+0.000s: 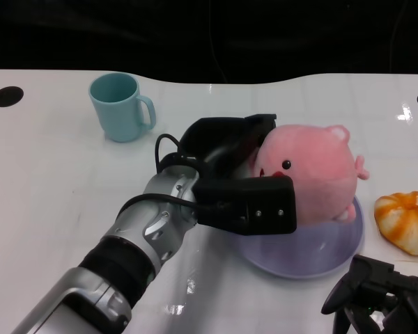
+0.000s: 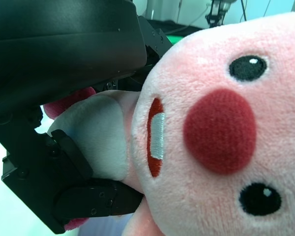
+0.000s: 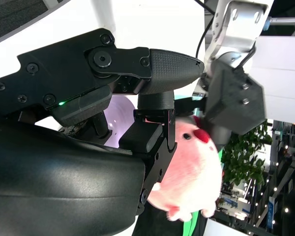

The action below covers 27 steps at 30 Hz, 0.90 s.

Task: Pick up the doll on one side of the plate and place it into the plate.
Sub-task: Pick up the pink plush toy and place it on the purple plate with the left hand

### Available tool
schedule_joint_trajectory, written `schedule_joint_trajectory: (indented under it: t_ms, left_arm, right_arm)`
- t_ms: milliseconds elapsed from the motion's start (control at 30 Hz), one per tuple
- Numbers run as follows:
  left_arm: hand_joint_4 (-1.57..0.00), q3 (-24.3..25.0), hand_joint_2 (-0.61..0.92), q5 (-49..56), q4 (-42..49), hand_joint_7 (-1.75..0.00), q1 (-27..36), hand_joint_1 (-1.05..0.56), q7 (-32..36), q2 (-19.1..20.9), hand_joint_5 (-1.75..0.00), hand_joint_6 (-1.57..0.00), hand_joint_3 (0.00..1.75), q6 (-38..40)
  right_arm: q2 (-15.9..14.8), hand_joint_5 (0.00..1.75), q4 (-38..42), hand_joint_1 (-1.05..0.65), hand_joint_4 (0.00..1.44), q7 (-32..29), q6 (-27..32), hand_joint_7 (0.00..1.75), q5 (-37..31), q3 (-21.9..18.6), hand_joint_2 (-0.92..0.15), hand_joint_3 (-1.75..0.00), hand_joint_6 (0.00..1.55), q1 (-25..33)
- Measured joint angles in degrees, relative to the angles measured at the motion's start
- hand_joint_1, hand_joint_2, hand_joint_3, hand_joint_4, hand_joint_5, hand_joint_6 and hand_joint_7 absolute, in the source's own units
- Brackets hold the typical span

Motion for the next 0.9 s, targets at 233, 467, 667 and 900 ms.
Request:
schedule_joint_trajectory:
  t_ms: [233, 467, 667, 900]
  left_arm:
    - [-0.89, -1.3, 0.57, 1.2, 5.0, -1.73, -2.5, -0.2, 1.7, -2.5, -1.75, -0.62, 0.83, -0.3]
    - [-0.75, -0.8, 0.85, -1.2, 7.6, -0.21, -3.2, -0.22, -1.4, -4.0, -1.74, -1.01, 0.14, -0.1]
    - [-0.51, -0.6, 0.9, -1.5, 7.2, -0.01, -3.1, -0.36, -4.7, -3.7, -1.33, -0.63, 0.06, 0.3]
    - [-0.16, -3.4, 0.92, 0.0, 4.3, 0.0, -3.2, -0.82, -9.2, -1.6, -0.27, -0.21, 0.24, 0.5]
  right_arm:
    - [0.0, 1.61, -0.2, -0.73, 0.77, 0.0, 0.0, 1.31, 0.0, 0.5, -0.92, -0.44, 0.72, 0.1]
    - [0.1, 1.6, -0.6, -0.73, 0.77, -0.1, 0.0, 1.31, 0.0, 0.7, -0.92, -0.44, 0.72, 0.6]
    - [0.2, 1.6, -1.5, -0.73, 0.77, -0.2, 0.0, 1.31, 0.0, 0.7, -0.92, -0.44, 0.72, 0.8]
    - [0.2, 1.61, -1.5, -0.71, 0.76, -0.3, 0.0, 1.32, 0.0, 0.7, -0.92, -0.46, 0.72, 0.8]
